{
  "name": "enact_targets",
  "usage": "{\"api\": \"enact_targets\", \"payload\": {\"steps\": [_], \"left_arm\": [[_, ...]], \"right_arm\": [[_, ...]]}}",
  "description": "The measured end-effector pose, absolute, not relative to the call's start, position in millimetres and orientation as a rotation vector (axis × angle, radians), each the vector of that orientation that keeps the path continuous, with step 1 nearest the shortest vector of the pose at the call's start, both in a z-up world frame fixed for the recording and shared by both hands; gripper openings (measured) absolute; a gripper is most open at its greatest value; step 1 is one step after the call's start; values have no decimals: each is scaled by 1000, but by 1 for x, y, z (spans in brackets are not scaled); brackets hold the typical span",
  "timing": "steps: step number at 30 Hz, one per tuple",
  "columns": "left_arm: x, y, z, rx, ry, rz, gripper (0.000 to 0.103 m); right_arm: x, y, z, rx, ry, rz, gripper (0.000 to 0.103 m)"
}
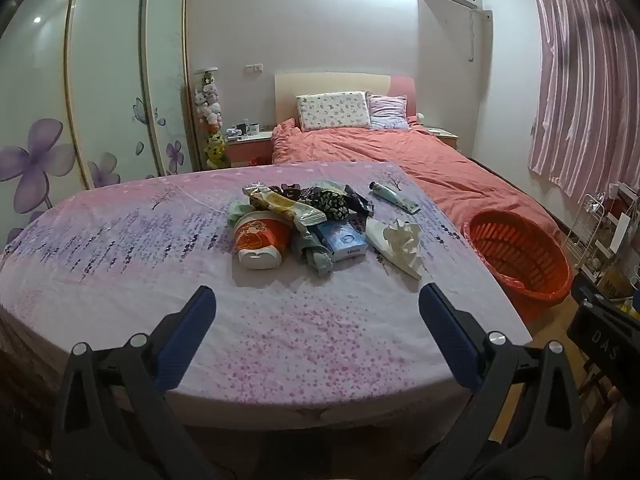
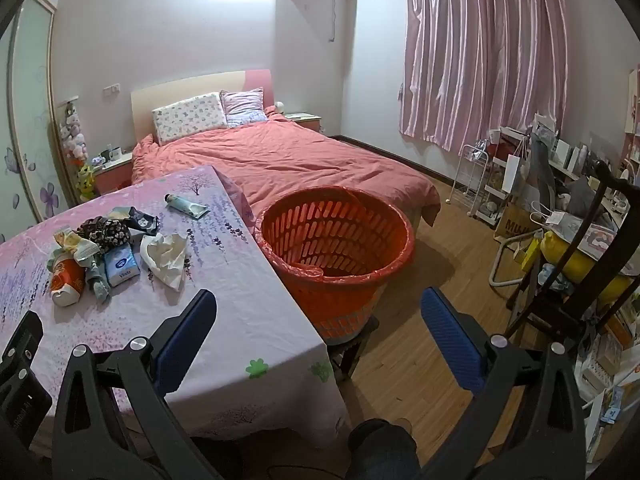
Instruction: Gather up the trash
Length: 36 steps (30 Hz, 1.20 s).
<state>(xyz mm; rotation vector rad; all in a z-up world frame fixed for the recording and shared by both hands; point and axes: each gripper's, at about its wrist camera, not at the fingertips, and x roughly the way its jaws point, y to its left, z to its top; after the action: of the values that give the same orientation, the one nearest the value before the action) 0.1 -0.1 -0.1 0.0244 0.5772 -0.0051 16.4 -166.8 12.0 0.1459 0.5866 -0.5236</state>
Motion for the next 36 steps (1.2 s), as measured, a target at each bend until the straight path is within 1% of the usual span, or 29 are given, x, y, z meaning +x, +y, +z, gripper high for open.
{"api": "enact_targets", "payload": {"steps": [36], "left_arm": [[0,0,0,23,583,-6,99]], "right_arm": [[17,-169,10,149,592,-522,101]]}}
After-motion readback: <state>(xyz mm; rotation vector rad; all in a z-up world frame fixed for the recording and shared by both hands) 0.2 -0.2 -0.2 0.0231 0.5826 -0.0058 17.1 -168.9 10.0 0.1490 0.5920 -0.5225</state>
